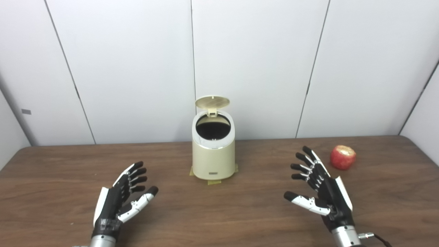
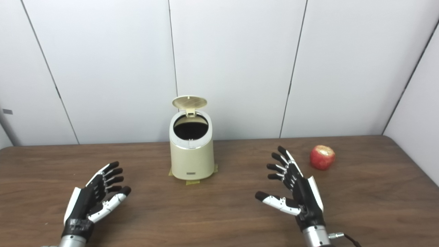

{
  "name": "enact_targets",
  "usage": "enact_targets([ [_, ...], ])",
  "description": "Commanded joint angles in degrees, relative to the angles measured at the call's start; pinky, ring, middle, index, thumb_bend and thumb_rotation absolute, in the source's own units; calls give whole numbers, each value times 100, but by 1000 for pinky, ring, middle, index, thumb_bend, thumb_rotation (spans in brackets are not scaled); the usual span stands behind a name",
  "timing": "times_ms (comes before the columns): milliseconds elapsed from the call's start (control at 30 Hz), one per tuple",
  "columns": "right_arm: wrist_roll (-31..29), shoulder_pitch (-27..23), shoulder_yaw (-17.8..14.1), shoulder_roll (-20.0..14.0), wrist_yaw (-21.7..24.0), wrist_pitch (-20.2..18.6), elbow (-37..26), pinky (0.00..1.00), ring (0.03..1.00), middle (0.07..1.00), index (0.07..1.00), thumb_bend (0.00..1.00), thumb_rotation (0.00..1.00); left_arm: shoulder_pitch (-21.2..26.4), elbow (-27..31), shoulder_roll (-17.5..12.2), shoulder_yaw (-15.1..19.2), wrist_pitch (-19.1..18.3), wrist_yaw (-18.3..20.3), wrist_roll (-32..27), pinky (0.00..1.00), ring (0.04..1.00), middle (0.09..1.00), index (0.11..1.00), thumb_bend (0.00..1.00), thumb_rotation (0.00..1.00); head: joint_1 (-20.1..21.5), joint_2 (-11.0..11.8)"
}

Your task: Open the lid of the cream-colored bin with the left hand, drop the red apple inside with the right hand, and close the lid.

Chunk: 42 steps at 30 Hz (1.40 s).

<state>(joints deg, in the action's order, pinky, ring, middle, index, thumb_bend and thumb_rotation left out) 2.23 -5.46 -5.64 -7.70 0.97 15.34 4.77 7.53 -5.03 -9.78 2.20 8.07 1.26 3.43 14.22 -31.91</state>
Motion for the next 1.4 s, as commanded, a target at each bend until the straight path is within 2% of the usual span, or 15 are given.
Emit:
enact_targets([
  [0,60,-112,-174,-254,-122,68,-73,623,758,860,885,774,306,90,75,-93,48,288,37,-74,747,798,842,885,630,272,118,8],
  [100,64,-204,-353,-512,-149,290,190,646,770,862,886,797,342,122,-41,-179,116,393,33,-78,774,800,842,885,610,241,468,59],
  [133,151,-235,-395,-593,-196,373,271,639,764,857,881,806,362,136,-84,-201,134,431,37,-81,775,801,842,887,605,237,468,59],
  [200,353,-281,-478,-746,-322,358,241,635,755,848,874,811,386,154,-113,-240,172,417,56,-122,778,807,844,889,594,227,685,122],
  [367,580,-355,-726,-900,-616,-178,-291,660,773,849,881,788,359,161,-79,-287,244,299,148,-266,790,824,850,892,564,194,963,201],
  [467,813,-418,-892,-971,-820,-661,-625,662,773,840,874,735,267,157,-30,-297,265,254,182,-276,776,815,848,899,534,153,1022,206],
  [567,1073,-484,-1024,-1102,-948,-1061,-715,677,802,854,888,717,276,159,45,-298,269,142,190,-251,769,810,849,895,525,147,1040,213],
  [667,1167,-575,-1126,-1245,-1051,-1172,-538,719,819,860,891,727,265,162,90,-306,265,124,191,-227,774,802,852,885,509,98,1051,224],
  [767,1182,-692,-1164,-1419,-1155,-1014,-172,750,835,861,899,749,288,167,128,-317,253,103,185,-179,785,803,852,884,493,57,1064,227],
  [900,1258,-850,-1058,-1661,-1085,-1179,101,755,862,894,926,796,330,168,166,-320,247,42,202,-192,800,815,856,895,478,13,1073,229],
  [1100,1397,-1187,-670,-2131,-579,-1776,388,790,903,934,964,824,349,179,224,-307,226,-17,199,-150,809,822,861,901,470,1,1091,240],
  [1200,1457,-1397,-463,-2290,-359,-2098,507,830,922,938,957,948,417,182,242,-287,224,-57,209,-167,814,828,869,909,456,0,1079,256],
  [1367,1650,-1733,-132,-2380,-270,-2303,979,827,906,919,934,926,344,204,235,-273,204,-72,209,-147,794,818,862,904,461,0,1082,268],
])
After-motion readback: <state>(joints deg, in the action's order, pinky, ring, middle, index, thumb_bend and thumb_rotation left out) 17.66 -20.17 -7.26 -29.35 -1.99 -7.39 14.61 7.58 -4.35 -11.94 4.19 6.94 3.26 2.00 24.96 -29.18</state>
